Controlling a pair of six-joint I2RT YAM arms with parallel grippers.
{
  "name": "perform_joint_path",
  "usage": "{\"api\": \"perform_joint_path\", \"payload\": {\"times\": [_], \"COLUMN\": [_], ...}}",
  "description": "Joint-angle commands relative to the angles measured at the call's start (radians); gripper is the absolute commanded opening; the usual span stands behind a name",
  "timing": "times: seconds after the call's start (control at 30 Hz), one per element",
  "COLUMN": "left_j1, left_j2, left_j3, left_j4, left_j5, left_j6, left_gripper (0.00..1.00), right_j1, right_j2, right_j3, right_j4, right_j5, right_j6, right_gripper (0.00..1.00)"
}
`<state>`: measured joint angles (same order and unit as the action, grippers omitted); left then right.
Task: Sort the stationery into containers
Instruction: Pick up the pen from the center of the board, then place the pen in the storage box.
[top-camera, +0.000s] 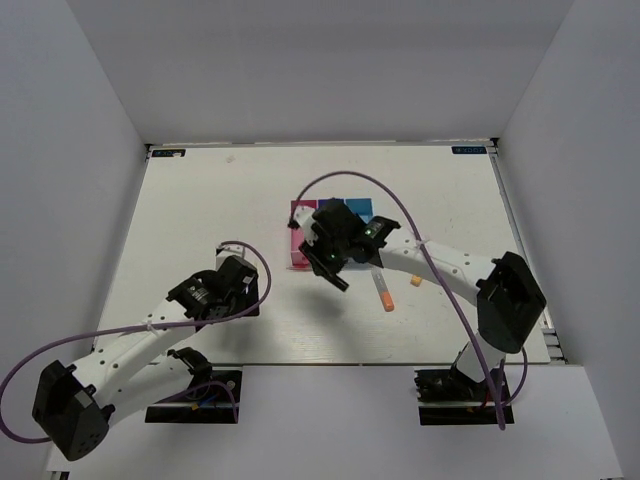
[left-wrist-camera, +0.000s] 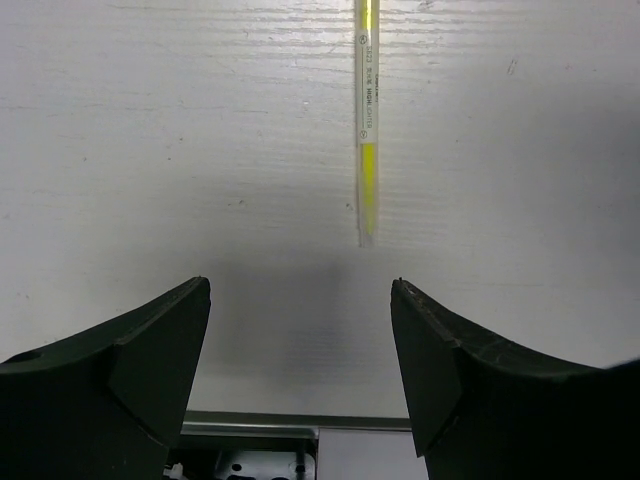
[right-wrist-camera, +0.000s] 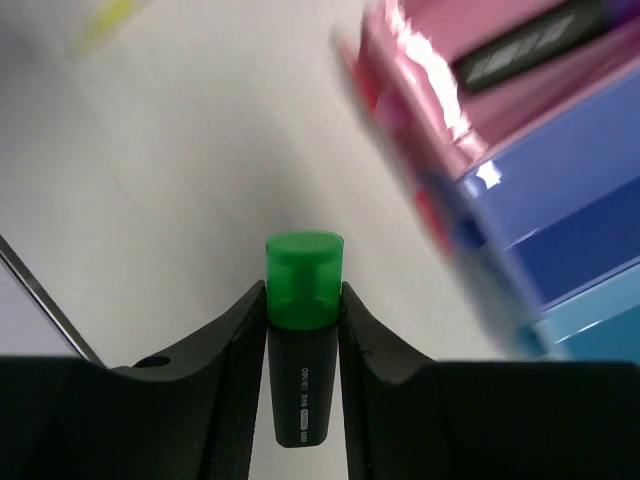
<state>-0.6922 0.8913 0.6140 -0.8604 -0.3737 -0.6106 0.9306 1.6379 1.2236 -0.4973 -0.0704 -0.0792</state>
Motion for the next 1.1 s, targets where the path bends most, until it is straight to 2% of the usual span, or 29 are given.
{"api": "perform_joint_path", "payload": {"times": [0.0,0.13,0.27,0.47,0.67,0.83,1.07], "left_j1": [0.045,0.086,0.115,0.137,0.160,0.172,0.181], "left_j2": [0.038,0.106,0.170,0.192,0.205,0.273,0.402], "left_j3": [0.024,0.030,0.044,0.052,0.043,0.055,0.128], "left_j4": [0.060,0.107,0.133,0.150,0.179,0.219,0.254], "left_j5": [0.051,0.093,0.102,0.107,0.121,0.122,0.105], "left_j6": [0.014,0.020,0.023,0.022,0.026,0.035,0.054], "left_gripper": [0.83,0.82,0.81,0.79,0.79,0.79,0.78], "right_j1": [-0.006,-0.018,-0.041,-0.062,-0.101,-0.121,-0.125], "right_j2": [0.036,0.123,0.247,0.367,0.419,0.430,0.359], "right_j3": [0.184,0.359,0.436,0.527,0.553,0.542,0.499], "right_j4": [-0.020,0.005,0.142,0.230,0.241,0.217,0.206], "right_j5": [0.024,0.127,0.228,0.391,0.394,0.351,0.293], "right_j6": [-0.031,-0.033,0.028,0.170,0.286,0.306,0.276], "right_gripper": [0.03,0.00,0.00,0.00,0.00,0.25,0.36]}}
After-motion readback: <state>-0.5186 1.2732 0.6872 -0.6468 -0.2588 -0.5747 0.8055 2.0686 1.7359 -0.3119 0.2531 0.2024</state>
